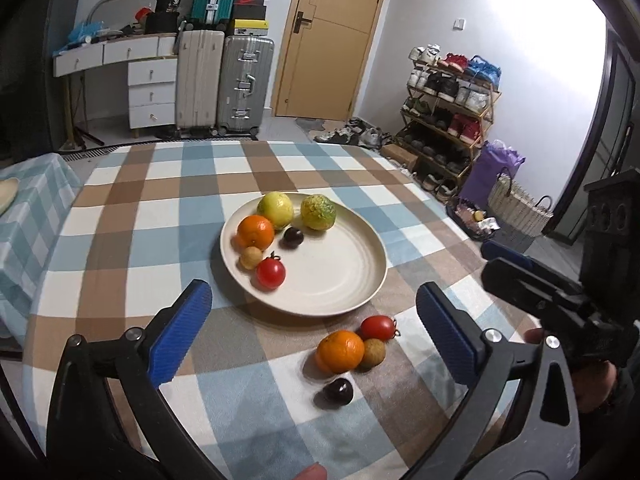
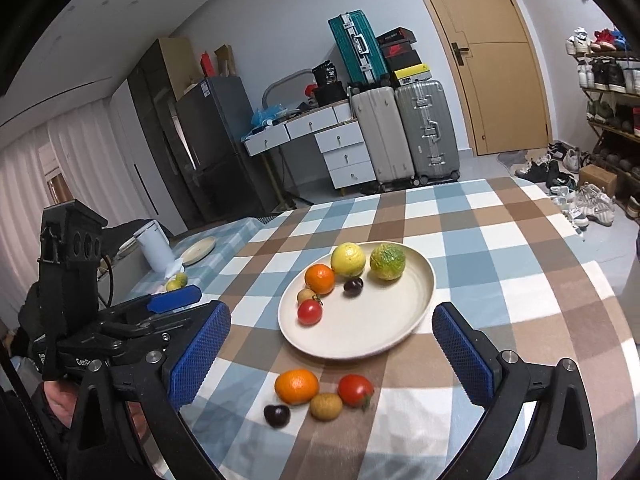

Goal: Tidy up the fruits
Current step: 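Withdraw both grippers from the plate toward the remaining fruits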

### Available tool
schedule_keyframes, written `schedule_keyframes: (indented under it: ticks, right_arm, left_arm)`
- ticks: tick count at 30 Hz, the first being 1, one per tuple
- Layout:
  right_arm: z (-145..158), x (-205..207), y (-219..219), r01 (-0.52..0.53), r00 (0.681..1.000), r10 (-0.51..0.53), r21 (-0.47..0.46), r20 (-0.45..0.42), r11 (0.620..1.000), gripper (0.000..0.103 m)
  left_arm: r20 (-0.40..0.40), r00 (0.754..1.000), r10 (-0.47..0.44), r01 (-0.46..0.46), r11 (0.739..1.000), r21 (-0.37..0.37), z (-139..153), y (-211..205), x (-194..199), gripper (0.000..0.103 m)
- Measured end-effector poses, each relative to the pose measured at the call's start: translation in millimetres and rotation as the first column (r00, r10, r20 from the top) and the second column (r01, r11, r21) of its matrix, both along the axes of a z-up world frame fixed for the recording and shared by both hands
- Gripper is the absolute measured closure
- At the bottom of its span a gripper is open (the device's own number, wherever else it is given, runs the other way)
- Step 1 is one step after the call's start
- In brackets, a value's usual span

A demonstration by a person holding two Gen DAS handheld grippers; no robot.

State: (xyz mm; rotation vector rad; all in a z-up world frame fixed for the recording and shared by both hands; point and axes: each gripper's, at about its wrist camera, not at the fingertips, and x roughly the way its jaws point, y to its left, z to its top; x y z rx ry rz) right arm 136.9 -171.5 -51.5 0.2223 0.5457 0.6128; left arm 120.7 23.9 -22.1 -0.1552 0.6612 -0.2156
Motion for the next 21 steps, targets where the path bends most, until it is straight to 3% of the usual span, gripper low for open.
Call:
schedule_keyframes:
  ticks: [12, 21]
  right_arm:
    - [-4, -27, -4, 0.038, 0.999, -0.037, -0.039, 0.029, 0.998, 0.000]
    - [-20, -36, -6, 0.056, 0.998, -0.055, -0.061, 0.019, 0.997, 0.000]
  left_arm:
    - [-0.006, 0.998, 0.063, -0.063, 0.998, 0.015, -7, 1, -22, 0.001]
    - [-0.089, 0.995, 0.045, -0.046, 0.999, 0.000, -42, 1, -25, 0.001]
